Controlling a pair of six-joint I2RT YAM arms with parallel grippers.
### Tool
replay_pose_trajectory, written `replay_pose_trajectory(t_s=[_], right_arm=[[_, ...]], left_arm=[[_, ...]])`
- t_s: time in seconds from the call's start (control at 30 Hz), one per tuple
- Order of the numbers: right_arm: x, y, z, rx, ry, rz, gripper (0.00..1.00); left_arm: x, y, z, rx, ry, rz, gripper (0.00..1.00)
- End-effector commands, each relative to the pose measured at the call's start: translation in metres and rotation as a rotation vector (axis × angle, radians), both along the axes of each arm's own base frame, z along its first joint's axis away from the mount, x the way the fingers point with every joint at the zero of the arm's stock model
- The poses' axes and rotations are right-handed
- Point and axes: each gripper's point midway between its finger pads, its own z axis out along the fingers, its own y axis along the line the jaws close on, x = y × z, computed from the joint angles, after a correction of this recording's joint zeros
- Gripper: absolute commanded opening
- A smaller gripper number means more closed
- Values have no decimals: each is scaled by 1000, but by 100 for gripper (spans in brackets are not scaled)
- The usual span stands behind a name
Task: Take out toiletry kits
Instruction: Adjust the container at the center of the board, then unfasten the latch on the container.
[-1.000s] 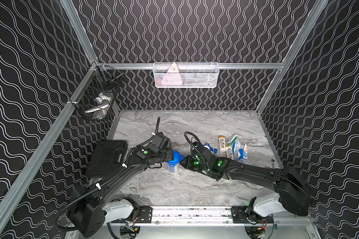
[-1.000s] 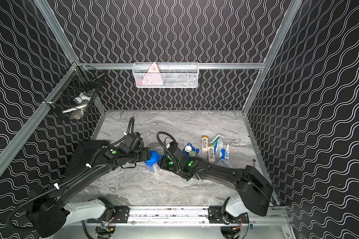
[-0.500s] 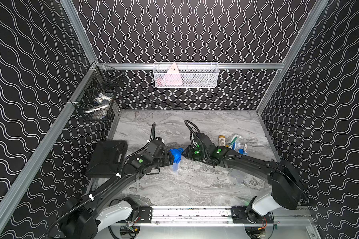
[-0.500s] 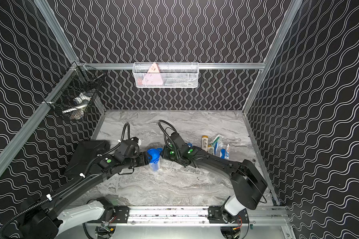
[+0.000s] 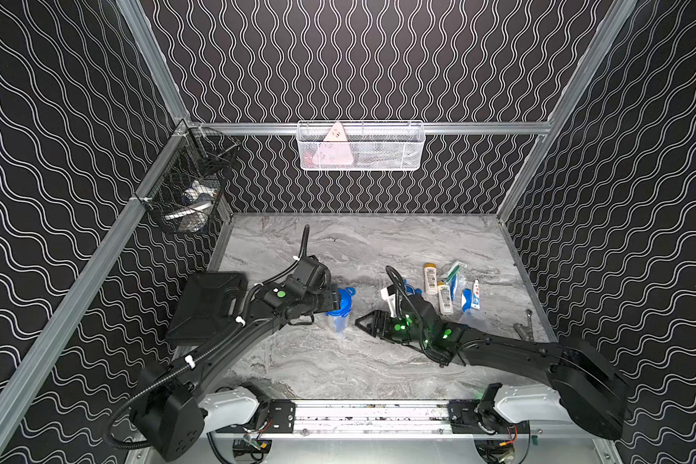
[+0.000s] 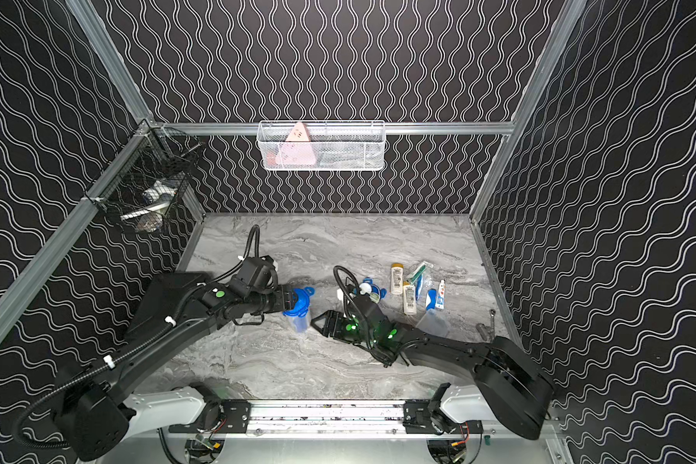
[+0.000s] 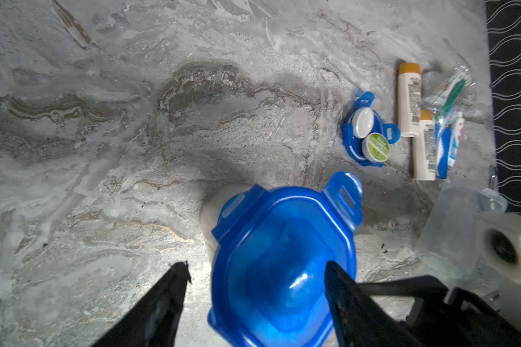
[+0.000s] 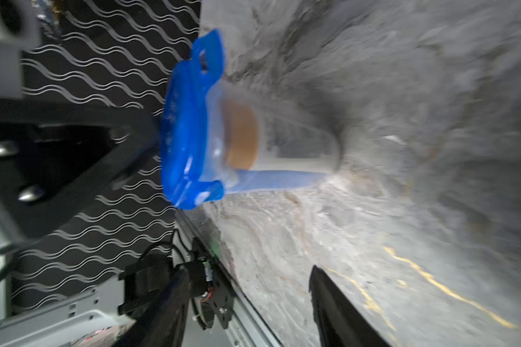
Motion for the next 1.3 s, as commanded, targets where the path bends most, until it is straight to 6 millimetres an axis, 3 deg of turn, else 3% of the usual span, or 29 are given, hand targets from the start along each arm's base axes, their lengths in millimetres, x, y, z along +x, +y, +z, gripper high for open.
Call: replay_pose_trajectory(t_s=[0.0, 0.1, 0.13, 0.27, 0.63, 0.83, 1.0, 1.17, 1.27], right_arm=[[2, 30, 53, 218, -87, 24, 64], [-4, 49, 44, 176, -68, 64, 57], [-5, 54, 36, 128, -55, 66, 50], [-3, 55, 17, 46, -27, 39, 35], [24, 30, -9, -182, 0, -37, 29], [41, 5, -8, -193, 4, -94, 29], [50, -7, 5, -164, -14, -107, 33], [42, -3, 27, 77, -47, -70, 53], [46, -5, 30, 247, -28, -77, 57]], left_arm=[[3, -2, -4, 25, -6, -43, 73], [3, 1, -3, 28, -20, -38, 73], [3, 1, -3, 28, -23, -40, 74], [3, -1, -5, 31, -8, -51, 72], [-9, 11, -24, 79, 30, -46, 69], [-20, 16, -30, 85, 43, -54, 68], [-29, 13, -36, 48, 69, -53, 68], [-28, 16, -39, 52, 76, -24, 68], [-26, 16, -42, 58, 85, -15, 67]])
